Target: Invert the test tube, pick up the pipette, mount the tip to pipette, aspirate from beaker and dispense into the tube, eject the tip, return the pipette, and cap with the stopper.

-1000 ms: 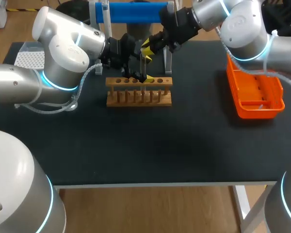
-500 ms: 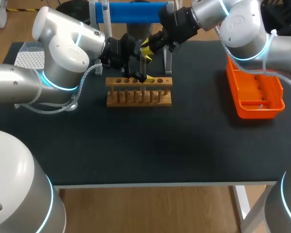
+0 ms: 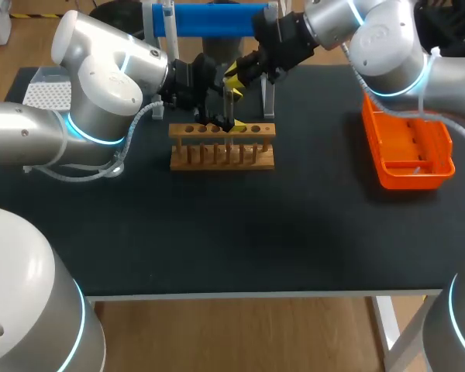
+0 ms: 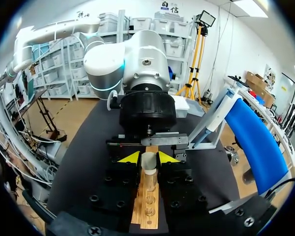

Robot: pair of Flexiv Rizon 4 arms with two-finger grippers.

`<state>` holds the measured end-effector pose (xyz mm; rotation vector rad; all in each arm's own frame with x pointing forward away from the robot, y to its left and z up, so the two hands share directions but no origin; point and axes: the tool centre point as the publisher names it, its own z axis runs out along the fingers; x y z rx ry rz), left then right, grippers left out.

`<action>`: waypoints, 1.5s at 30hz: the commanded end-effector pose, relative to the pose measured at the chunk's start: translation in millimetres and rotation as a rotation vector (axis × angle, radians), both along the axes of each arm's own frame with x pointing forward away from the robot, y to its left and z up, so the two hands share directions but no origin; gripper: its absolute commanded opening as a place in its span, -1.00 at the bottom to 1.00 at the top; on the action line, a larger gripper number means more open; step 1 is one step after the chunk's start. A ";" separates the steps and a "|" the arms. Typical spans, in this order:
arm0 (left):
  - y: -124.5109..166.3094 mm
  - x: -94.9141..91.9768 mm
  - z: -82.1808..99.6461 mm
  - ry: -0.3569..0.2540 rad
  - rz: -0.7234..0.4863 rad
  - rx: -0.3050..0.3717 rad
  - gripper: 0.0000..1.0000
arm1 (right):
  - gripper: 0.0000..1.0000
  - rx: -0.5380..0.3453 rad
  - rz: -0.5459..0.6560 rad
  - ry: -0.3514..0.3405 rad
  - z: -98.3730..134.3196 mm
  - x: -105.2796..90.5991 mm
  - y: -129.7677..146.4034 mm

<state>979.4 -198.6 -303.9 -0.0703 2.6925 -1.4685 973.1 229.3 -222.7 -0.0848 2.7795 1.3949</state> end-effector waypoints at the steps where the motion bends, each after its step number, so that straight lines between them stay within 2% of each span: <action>1: 0.9 0.5 0.7 0.003 -0.004 0.002 1.00 | -1.00 -0.004 0.000 0.004 -3.1 1.1 0.0; 27: 0.9 0.5 0.7 0.003 -0.004 0.002 1.00 | -1.00 0.009 -0.005 -0.008 4.9 3.7 -1.1; 45: 0.9 0.5 0.7 0.003 -0.004 0.002 1.00 | -1.00 -0.009 -0.004 0.003 -4.2 3.1 -1.2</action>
